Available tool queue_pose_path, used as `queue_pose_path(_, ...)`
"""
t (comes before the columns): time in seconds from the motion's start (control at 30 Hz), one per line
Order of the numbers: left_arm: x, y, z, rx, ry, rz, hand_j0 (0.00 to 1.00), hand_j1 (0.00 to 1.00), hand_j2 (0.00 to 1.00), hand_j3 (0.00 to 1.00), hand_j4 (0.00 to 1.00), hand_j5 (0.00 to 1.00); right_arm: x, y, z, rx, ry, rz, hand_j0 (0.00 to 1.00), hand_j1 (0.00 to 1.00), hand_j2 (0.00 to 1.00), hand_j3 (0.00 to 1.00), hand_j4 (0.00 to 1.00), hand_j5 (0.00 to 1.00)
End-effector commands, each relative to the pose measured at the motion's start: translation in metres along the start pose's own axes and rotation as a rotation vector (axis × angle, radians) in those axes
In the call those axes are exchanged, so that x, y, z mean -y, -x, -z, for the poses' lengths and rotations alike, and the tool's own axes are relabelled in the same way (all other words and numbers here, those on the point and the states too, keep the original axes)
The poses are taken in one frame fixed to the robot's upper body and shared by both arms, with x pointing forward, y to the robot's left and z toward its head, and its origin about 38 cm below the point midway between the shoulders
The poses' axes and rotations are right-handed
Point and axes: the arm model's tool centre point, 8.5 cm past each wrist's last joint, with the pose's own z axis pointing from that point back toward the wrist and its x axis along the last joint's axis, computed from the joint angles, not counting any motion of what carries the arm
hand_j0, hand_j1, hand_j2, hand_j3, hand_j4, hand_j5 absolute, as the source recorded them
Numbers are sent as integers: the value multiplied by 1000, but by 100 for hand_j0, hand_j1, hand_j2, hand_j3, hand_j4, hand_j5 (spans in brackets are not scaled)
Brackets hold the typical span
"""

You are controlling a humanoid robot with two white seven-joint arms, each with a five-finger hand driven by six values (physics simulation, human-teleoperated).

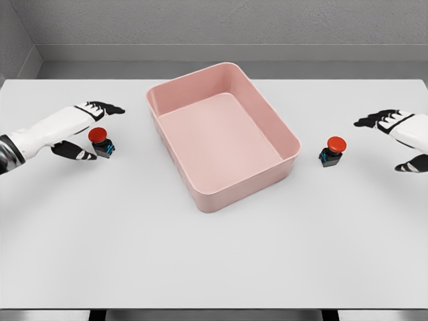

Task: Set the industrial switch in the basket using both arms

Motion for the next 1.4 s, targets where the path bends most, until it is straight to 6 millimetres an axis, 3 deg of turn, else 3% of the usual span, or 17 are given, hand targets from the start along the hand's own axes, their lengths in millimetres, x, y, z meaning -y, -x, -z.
queue_pose_path(0.0,1,0,-1,0,8,-3,100,100,100,100,100,100,4,6,-4,-37,15,14,100,100,100,100,100,100)
queue_pose_path(0.2,1,-1,2,6,40,27,100,100,100,100,100,100,2,17,0,-151,9,71,100,100,100,100,100,100)
queue_pose_path(0.3,0,-1,3,5,48,40,100,100,100,100,100,100,-4,9,20,-140,16,100,100,100,100,100,100,100)
queue_pose_path(0.37,1,3,2,-6,52,38,95,95,95,95,95,95,-9,2,34,-113,26,123,100,100,100,100,100,100)
queue_pose_path(0.6,1,5,1,-17,64,57,81,81,81,81,81,81,-24,-6,52,-89,15,152,100,100,100,100,100,100)
queue_pose_path(0.83,2,6,1,-19,70,62,76,76,76,76,76,76,-34,-6,68,-100,-4,160,100,100,100,100,100,100)
queue_pose_path(0.9,2,6,1,-19,71,63,74,74,74,74,74,74,-30,-6,70,-98,3,154,100,100,100,100,100,100)
queue_pose_path(1.07,4,8,0,-26,82,60,73,73,73,73,73,73,-42,-9,86,-91,-8,189,100,100,100,100,100,100)
queue_pose_path(1.37,6,10,2,-30,96,59,73,73,73,73,73,73,-48,-14,97,-81,-11,206,100,100,100,100,100,100)
